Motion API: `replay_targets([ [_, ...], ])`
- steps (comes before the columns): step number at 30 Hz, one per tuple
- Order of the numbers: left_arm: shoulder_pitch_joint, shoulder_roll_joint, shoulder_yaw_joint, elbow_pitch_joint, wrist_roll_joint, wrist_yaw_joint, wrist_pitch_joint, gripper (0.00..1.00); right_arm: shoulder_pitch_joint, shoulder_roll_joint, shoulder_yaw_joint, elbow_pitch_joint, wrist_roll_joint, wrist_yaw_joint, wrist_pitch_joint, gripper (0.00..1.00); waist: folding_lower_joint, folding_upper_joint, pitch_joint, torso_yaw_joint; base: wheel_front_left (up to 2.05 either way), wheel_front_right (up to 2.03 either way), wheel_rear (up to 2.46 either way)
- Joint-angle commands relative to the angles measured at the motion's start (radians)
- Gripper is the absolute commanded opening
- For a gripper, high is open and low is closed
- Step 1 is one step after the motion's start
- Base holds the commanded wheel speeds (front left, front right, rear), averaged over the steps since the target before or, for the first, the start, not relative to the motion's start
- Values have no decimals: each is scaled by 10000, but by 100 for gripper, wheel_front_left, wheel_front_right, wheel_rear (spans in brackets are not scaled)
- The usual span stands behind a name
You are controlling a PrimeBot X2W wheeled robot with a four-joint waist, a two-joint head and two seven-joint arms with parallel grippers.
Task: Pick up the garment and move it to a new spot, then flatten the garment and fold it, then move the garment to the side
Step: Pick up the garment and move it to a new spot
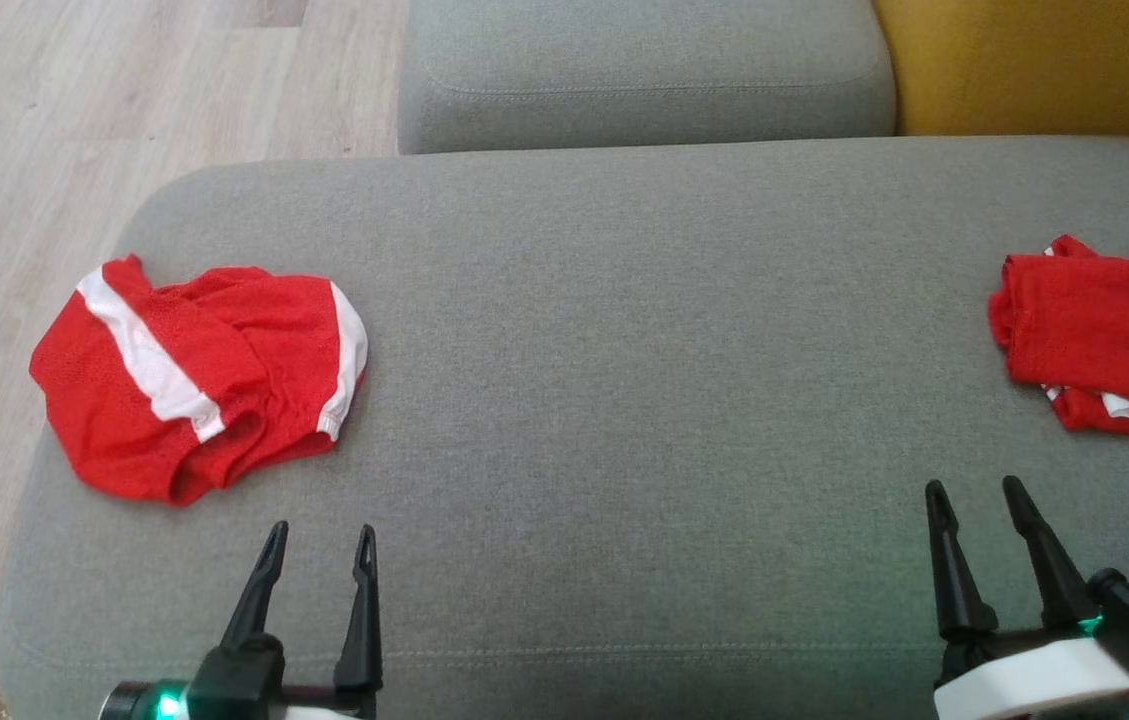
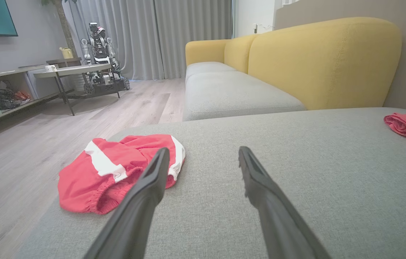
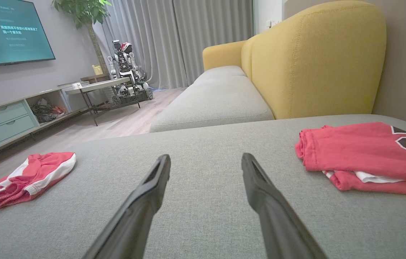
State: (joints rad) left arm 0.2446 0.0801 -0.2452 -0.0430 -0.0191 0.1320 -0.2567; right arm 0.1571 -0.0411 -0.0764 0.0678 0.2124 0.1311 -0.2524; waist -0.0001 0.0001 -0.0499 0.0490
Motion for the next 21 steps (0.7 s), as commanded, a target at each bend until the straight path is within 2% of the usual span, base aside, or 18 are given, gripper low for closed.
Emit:
replay_targets([
  [1, -394, -92, 389, -302, 73, 36, -51, 100, -245, -91, 180, -341, -12, -4, -93, 100, 1, -1, 9, 20, 0, 0, 0],
  [9, -435, -114, 334, -267, 111, 104, -51, 100, -114, -91, 263, -356, 112, -4, -93, 100, 1, -1, -70, 618, 0, 0, 0],
  [21, -301, -85, 497, -405, 51, 251, -51, 100, 140, -91, 584, -349, 252, -4, -93, 100, 1, -1, -150, 2798, 0, 0, 0],
])
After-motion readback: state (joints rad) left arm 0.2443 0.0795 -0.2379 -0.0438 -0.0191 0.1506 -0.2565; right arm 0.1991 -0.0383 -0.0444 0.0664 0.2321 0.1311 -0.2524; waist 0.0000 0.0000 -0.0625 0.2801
